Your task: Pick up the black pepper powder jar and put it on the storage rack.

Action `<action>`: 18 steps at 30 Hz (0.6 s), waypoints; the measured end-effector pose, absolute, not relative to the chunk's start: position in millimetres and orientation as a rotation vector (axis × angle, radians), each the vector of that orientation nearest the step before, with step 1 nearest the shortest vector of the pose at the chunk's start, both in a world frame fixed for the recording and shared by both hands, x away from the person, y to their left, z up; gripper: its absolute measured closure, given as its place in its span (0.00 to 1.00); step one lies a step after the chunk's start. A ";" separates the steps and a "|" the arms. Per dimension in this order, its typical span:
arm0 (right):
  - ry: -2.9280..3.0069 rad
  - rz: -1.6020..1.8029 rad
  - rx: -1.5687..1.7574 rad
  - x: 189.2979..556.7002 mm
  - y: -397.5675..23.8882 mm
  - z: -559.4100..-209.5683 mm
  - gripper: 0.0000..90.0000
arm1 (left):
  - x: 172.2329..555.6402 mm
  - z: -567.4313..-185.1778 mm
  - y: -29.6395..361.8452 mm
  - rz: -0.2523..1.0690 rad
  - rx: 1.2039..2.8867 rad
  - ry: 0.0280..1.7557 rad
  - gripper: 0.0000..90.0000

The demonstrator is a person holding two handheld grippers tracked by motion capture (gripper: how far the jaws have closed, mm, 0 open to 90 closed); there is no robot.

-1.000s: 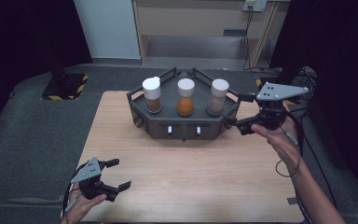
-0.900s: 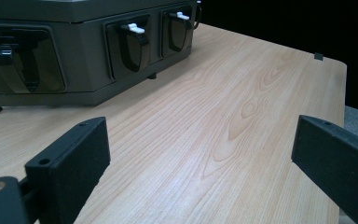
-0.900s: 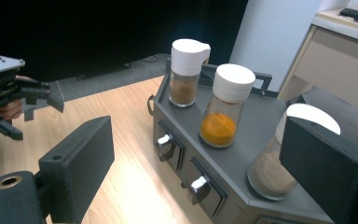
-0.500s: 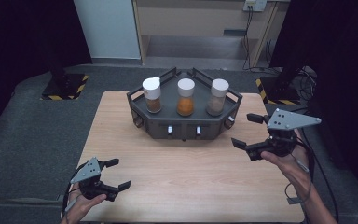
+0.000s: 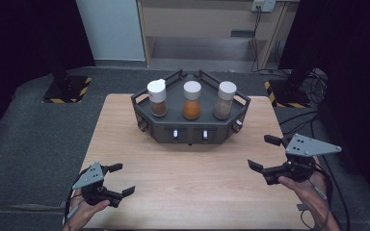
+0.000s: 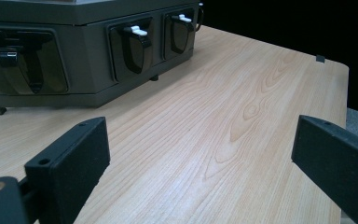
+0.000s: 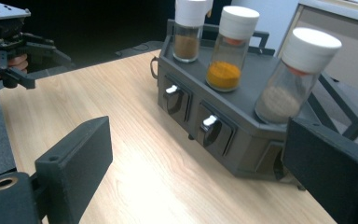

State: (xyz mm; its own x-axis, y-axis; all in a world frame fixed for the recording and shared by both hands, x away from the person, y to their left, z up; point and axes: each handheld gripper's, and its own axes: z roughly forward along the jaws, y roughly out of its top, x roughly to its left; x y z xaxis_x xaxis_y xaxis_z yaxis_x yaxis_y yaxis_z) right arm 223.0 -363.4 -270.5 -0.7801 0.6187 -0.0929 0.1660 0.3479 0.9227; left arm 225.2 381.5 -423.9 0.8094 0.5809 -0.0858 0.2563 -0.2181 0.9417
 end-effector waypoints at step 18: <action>2.129 1.420 0.798 199.1 -380.9 -316.1 0.10 | 224.4 -424.0 382.6 0.343 1.799 0.646 0.03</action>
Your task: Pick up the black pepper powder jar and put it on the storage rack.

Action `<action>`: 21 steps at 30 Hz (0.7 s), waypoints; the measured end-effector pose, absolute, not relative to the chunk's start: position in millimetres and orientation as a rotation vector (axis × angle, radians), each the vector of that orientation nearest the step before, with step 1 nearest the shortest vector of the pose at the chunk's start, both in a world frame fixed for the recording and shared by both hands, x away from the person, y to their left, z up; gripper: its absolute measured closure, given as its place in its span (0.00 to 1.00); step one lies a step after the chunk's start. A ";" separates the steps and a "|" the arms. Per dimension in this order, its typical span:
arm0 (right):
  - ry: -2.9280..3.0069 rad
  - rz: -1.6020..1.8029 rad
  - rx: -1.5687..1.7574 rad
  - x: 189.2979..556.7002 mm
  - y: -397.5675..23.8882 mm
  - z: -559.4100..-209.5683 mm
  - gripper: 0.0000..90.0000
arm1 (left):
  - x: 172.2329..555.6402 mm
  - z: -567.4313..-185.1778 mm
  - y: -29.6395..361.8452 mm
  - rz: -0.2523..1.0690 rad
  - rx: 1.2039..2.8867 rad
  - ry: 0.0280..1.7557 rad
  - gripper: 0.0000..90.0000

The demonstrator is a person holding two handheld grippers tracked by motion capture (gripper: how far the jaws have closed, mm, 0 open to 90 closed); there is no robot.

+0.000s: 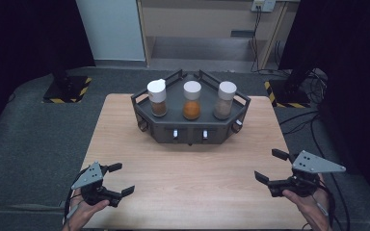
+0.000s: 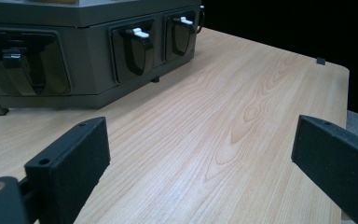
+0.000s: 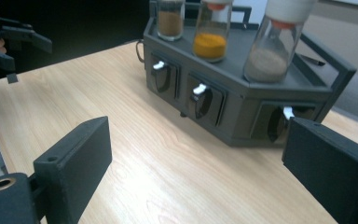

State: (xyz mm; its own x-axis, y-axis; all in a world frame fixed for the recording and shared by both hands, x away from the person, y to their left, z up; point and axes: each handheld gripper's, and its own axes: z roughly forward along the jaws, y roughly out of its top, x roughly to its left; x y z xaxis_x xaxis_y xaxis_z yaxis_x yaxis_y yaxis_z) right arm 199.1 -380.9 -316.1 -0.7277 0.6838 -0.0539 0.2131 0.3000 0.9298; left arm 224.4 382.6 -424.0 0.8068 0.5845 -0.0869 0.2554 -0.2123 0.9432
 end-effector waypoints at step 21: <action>2.101 1.396 0.934 192.2 -390.7 -363.2 0.09 | 222.1 -424.7 384.7 0.357 1.781 0.655 0.03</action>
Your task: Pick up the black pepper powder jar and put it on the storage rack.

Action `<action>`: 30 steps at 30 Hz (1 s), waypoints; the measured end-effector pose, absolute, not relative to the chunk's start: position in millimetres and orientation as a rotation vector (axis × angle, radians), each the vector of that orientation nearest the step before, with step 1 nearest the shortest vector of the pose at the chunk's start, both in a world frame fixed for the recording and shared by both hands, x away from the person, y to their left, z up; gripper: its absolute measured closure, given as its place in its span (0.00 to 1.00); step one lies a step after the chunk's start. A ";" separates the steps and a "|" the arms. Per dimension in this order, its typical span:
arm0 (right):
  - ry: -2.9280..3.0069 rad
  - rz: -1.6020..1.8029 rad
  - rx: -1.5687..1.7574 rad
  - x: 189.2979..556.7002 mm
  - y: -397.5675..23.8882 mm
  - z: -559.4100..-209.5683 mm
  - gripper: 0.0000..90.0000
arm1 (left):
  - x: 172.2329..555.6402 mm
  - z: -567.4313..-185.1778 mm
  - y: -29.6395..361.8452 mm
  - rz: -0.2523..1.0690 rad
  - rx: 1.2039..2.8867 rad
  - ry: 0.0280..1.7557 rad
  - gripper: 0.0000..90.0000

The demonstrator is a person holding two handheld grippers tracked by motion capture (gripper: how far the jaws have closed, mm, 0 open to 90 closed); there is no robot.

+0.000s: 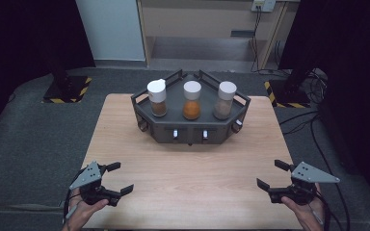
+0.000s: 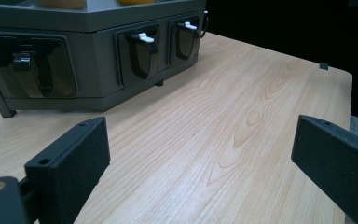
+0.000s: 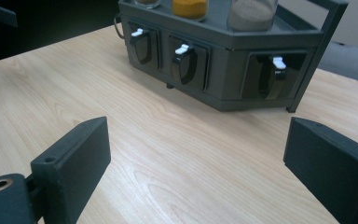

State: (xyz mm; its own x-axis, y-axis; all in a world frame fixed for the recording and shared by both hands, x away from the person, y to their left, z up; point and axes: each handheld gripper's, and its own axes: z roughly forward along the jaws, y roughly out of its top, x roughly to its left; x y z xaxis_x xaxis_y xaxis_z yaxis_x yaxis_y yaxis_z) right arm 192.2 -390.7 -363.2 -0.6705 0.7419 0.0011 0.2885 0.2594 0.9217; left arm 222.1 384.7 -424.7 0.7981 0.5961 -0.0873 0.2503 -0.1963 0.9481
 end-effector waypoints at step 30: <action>2.061 1.417 0.994 194.8 -393.9 -390.9 0.09 | 218.2 -426.6 387.4 0.377 1.744 0.650 0.03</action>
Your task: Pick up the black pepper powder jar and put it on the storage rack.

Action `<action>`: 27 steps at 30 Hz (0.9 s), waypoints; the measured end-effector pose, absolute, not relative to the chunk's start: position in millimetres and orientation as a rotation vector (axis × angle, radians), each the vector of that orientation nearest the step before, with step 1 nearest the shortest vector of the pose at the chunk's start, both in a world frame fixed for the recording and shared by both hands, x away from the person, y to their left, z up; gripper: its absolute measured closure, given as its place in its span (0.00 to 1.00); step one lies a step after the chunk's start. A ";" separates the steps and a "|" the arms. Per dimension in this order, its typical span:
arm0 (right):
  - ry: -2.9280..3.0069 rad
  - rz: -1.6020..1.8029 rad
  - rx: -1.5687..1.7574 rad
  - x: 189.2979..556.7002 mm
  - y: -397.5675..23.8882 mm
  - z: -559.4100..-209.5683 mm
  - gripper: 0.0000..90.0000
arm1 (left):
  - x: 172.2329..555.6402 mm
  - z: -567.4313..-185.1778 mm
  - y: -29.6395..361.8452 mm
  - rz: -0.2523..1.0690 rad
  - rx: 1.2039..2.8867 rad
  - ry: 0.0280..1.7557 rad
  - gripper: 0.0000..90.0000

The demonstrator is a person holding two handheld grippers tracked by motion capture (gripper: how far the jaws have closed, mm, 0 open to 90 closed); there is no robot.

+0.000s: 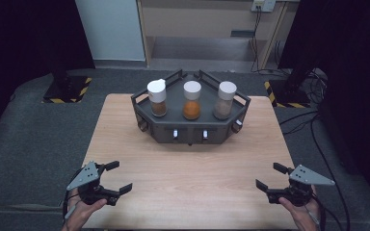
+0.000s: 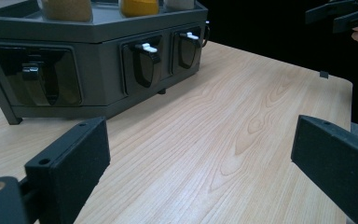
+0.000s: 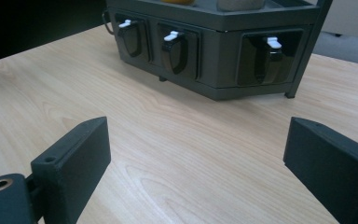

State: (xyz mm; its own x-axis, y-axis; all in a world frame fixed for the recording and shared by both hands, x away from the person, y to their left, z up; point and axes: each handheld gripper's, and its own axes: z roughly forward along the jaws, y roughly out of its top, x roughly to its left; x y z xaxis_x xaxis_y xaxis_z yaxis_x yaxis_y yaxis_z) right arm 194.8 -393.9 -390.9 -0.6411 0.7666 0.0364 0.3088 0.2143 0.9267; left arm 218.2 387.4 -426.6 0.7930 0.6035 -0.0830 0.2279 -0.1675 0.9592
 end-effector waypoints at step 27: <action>2.015 1.487 1.006 207.3 -400.4 -403.8 0.09 | 216.2 -433.5 392.9 0.391 1.673 0.681 0.04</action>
